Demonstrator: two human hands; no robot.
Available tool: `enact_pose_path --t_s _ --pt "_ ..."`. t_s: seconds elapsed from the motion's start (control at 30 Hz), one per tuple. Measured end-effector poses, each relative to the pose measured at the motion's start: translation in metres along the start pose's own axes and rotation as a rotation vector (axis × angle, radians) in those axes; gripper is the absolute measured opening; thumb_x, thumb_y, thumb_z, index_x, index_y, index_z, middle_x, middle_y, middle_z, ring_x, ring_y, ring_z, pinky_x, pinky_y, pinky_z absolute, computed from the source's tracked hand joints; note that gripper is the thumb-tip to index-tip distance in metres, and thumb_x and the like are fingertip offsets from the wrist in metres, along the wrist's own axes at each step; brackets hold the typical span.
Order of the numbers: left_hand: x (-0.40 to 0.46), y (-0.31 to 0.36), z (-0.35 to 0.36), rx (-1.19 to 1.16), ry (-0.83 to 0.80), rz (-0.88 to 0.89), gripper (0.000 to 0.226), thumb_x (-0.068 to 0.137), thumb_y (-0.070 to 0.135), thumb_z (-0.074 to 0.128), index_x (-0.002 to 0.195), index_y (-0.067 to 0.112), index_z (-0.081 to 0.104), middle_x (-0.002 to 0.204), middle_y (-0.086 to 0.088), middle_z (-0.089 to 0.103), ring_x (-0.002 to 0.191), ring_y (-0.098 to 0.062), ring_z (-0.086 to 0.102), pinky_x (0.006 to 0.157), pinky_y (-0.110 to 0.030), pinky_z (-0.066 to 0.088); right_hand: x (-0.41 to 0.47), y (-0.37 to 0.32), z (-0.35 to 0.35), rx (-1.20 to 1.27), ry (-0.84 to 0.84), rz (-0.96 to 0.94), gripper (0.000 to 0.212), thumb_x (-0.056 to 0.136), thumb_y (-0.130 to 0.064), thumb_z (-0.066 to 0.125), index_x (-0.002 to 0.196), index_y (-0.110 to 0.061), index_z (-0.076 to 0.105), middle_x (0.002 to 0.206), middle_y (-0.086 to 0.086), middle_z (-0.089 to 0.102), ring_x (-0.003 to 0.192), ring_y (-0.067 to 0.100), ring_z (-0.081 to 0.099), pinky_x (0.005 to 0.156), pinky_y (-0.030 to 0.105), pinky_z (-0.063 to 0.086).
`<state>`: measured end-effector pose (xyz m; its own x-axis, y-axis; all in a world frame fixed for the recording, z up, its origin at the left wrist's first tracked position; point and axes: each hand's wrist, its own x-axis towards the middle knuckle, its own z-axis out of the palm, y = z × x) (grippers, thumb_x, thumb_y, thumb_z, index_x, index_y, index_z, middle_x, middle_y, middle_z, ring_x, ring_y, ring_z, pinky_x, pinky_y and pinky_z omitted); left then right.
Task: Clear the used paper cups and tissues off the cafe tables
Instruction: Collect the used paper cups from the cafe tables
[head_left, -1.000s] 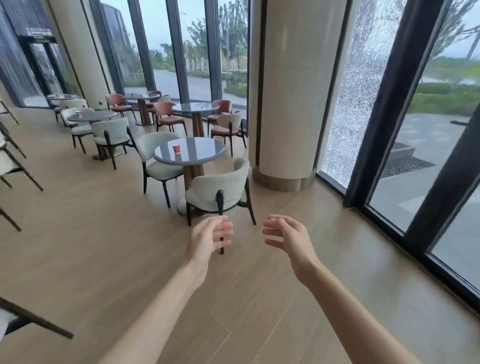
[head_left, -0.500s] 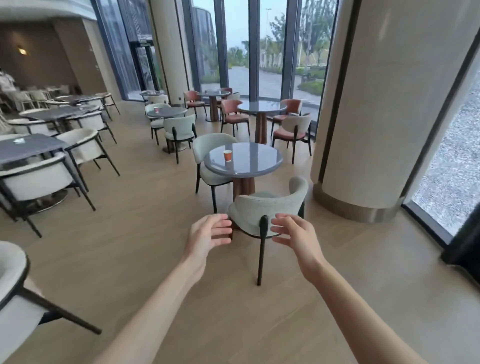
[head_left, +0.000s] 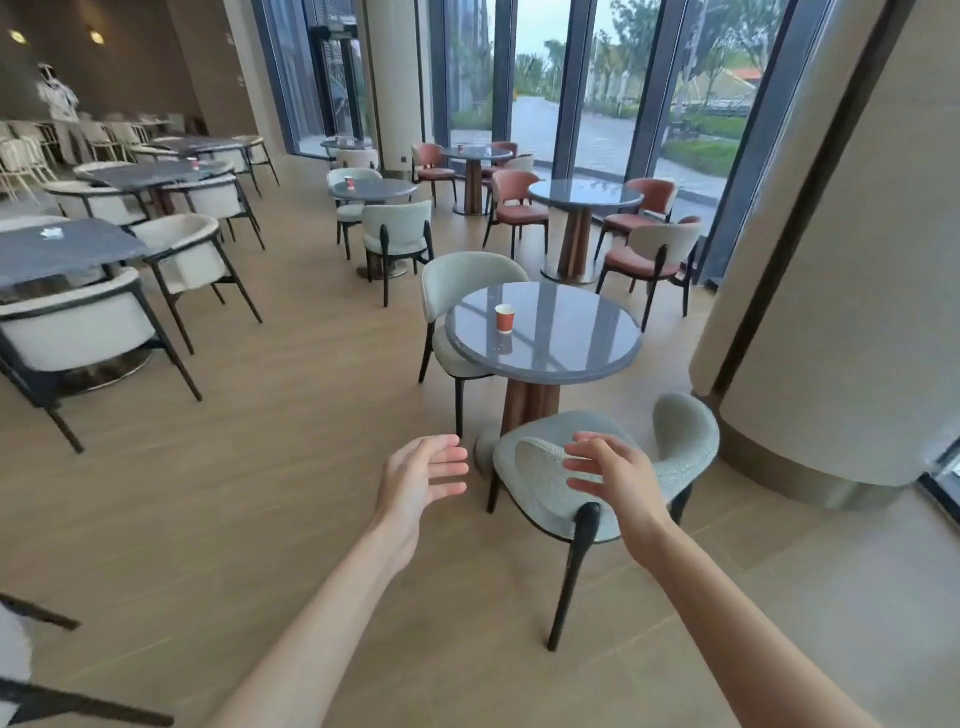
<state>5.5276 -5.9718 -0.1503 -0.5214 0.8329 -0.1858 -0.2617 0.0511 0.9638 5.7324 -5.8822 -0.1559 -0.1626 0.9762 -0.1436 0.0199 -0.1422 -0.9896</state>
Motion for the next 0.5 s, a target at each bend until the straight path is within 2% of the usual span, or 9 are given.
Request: enact_pose_path --t_s 0.2,0.4,0.5 --pt "0.124 0.037 0.013 0.039 -0.027 0.022 0.022 0.100 0.013 0.054 0.105 -0.002 0.070 0.107 -0.025 0.071 0.089 -0.028 0.070 0.088 -0.051 0.058 0.115 -0.029 0.045 0.015 0.019 -0.001 0.018 0.096 -0.016 0.058 0.109 -0.012 0.071 0.106 0.013 0.074 0.102 0.025 0.071 0.091 0.041 0.059" --pt "0.240 0.038 0.024 0.053 -0.028 0.006 0.022 0.100 0.014 0.054 0.104 0.000 0.070 0.108 -0.024 0.072 0.091 -0.029 0.070 0.088 -0.051 0.058 0.231 -0.026 0.086 -0.006 0.012 0.010 0.021 0.096 -0.016 0.060 0.113 -0.010 0.069 0.106 0.014 0.074 0.099 0.024 0.071 0.091 0.042 0.059" --pt "0.306 0.037 0.031 0.062 -0.019 -0.004 0.021 0.101 0.013 0.053 0.103 0.000 0.070 0.108 -0.024 0.071 0.091 -0.028 0.070 0.088 -0.050 0.057 0.298 -0.026 0.106 0.011 0.000 0.008 0.023 0.095 -0.015 0.062 0.117 -0.009 0.067 0.105 0.014 0.073 0.095 0.021 0.070 0.090 0.039 0.060"
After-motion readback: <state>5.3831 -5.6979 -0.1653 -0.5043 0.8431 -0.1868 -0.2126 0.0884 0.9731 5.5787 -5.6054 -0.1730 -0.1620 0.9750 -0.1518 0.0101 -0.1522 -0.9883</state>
